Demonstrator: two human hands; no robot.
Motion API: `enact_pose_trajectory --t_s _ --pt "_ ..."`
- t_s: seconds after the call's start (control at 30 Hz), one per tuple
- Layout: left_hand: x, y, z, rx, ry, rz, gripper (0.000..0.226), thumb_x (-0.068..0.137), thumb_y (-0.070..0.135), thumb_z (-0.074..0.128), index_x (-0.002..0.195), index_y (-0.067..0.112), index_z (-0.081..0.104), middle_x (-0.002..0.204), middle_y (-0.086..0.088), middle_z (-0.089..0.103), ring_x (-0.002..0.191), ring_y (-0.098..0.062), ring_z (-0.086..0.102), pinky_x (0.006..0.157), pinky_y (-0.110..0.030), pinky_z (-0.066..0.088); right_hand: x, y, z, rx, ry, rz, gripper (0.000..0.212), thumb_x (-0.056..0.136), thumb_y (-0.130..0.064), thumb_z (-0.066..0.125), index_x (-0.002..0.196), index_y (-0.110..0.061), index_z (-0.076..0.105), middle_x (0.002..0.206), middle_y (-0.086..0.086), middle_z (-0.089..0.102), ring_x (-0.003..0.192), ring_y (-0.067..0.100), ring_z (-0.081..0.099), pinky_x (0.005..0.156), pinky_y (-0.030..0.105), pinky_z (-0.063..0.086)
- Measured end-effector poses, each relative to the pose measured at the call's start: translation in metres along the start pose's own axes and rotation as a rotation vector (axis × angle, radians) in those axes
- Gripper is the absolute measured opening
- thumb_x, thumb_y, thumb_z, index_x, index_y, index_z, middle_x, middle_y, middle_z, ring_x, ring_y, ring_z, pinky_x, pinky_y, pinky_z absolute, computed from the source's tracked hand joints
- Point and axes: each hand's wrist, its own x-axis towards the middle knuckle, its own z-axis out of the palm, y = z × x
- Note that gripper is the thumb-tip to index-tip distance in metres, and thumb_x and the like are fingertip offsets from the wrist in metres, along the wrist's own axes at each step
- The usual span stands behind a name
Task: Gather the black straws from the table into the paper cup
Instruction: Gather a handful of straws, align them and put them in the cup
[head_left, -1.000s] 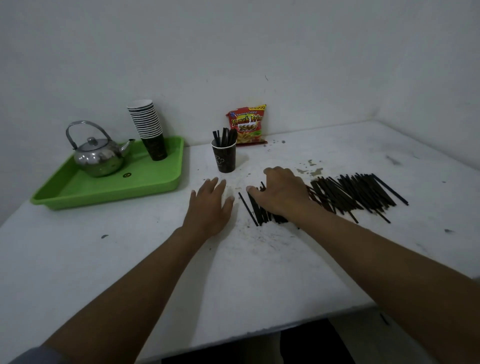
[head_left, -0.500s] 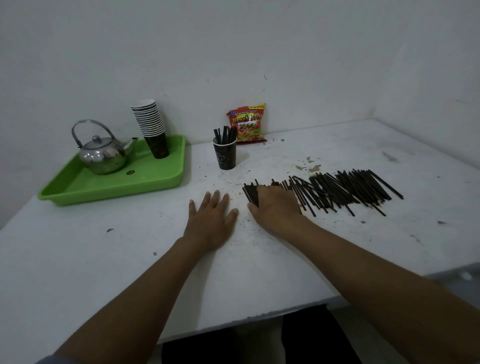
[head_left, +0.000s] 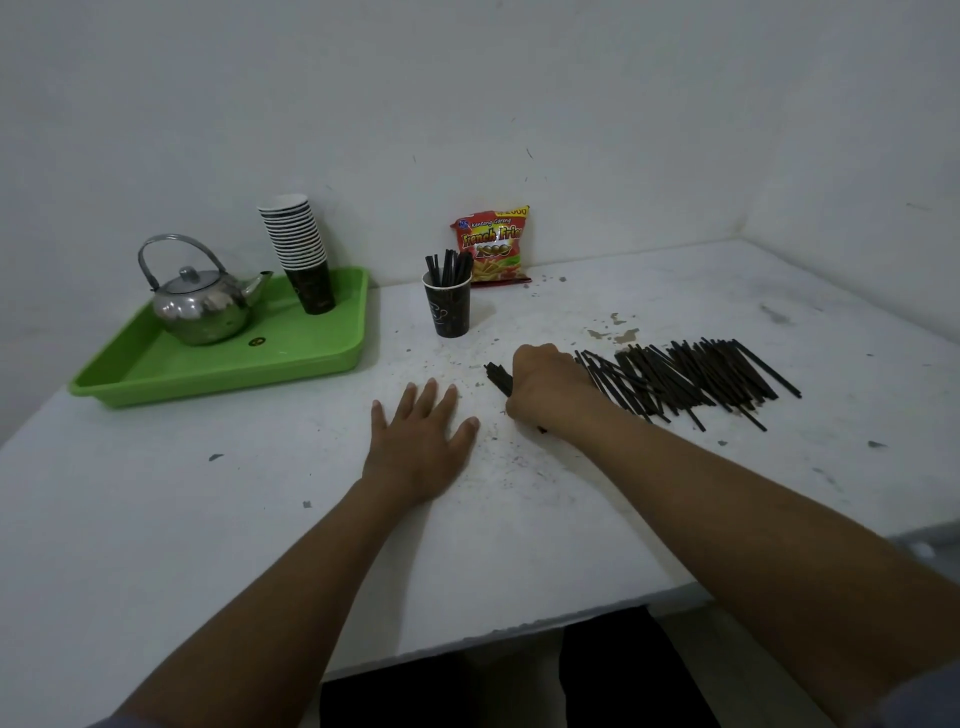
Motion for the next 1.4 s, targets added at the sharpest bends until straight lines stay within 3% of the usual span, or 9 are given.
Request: enact_pose_trajectory --t_s 0.1,0.33,0.57,0.8,0.93,1.07,1.2,1.4 --pt "0.0 0.0 0.0 0.005 -0.001 0.003 0.072 0.099 0.067 0.013 0.162 0.033 0.008 0.171 0.002 0.001 0.157 -0.02 -0.006 0.123 -0.059 -0.003 0.014 -0.005 -0.006 0.034 -0.087 0.025 0.021 0.084 -0.016 0.071 0.087 -0.012 0.051 0.096 0.008 0.054 0.096 0.028 0.062 0.076 0.034 0.053" --pt "0.0 0.0 0.0 -0.005 0.009 0.003 0.071 0.099 0.066 0.014 0.162 0.032 0.01 0.171 0.002 0.002 0.157 -0.02 -0.006 0.123 -0.058 -0.003 0.032 -0.016 -0.012 -0.114 -0.259 0.033 0.041 0.081 -0.022 0.074 0.116 -0.006 0.058 0.115 0.013 0.058 0.103 0.031 0.063 0.087 0.039 0.059" --pt "0.0 -0.001 0.001 -0.008 0.02 0.008 0.072 0.099 0.067 0.014 0.162 0.033 0.011 0.171 0.002 0.002 0.157 -0.02 -0.005 0.124 -0.058 -0.002 0.034 -0.026 -0.014 -0.263 -0.374 -0.006 0.028 0.09 -0.021 0.059 0.114 -0.008 0.058 0.096 0.01 0.054 0.095 0.029 0.058 0.077 0.036 0.051" --pt "0.0 -0.001 0.0 -0.017 0.015 0.007 0.072 0.099 0.067 0.015 0.162 0.033 0.011 0.171 0.003 0.003 0.157 -0.019 -0.005 0.124 -0.058 -0.003 0.03 -0.021 -0.011 -0.32 -0.341 -0.019 0.045 0.099 -0.026 0.052 0.14 -0.006 0.05 0.137 0.015 0.053 0.122 0.031 0.055 0.085 0.038 0.047" --pt "-0.001 0.0 -0.001 -0.019 0.01 0.01 0.072 0.099 0.067 0.014 0.162 0.032 0.011 0.171 0.002 0.003 0.157 -0.019 -0.006 0.124 -0.058 -0.003 0.028 -0.017 -0.017 -0.332 -0.345 -0.048 0.044 0.1 -0.024 0.05 0.141 -0.007 0.05 0.14 0.013 0.052 0.125 0.029 0.055 0.085 0.037 0.045" --pt "0.0 0.0 -0.001 -0.013 0.011 0.009 0.072 0.099 0.067 0.014 0.162 0.032 0.011 0.171 0.002 0.003 0.157 -0.02 -0.005 0.124 -0.058 -0.003 0.028 -0.012 -0.017 -0.316 -0.357 -0.044 0.045 0.102 -0.023 0.047 0.145 -0.009 0.046 0.147 0.011 0.049 0.13 0.029 0.052 0.099 0.04 0.046" --pt "-0.001 0.001 -0.001 -0.013 0.013 0.008 0.072 0.1 0.066 0.015 0.162 0.032 0.012 0.171 0.001 0.004 0.157 -0.02 -0.004 0.124 -0.058 -0.002 0.027 -0.011 -0.022 -0.284 -0.352 -0.056 0.048 0.103 -0.021 0.047 0.149 -0.01 0.041 0.152 0.011 0.044 0.133 0.029 0.049 0.102 0.041 0.045" --pt "-0.001 0.0 -0.002 -0.021 0.011 0.008 0.072 0.099 0.067 0.014 0.162 0.032 0.012 0.171 0.001 0.004 0.157 -0.02 -0.005 0.124 -0.058 -0.002 0.035 -0.009 -0.017 -0.243 -0.276 -0.047 0.039 0.1 -0.01 0.052 0.138 -0.005 0.051 0.131 0.012 0.056 0.114 0.028 0.058 0.091 0.037 0.05"
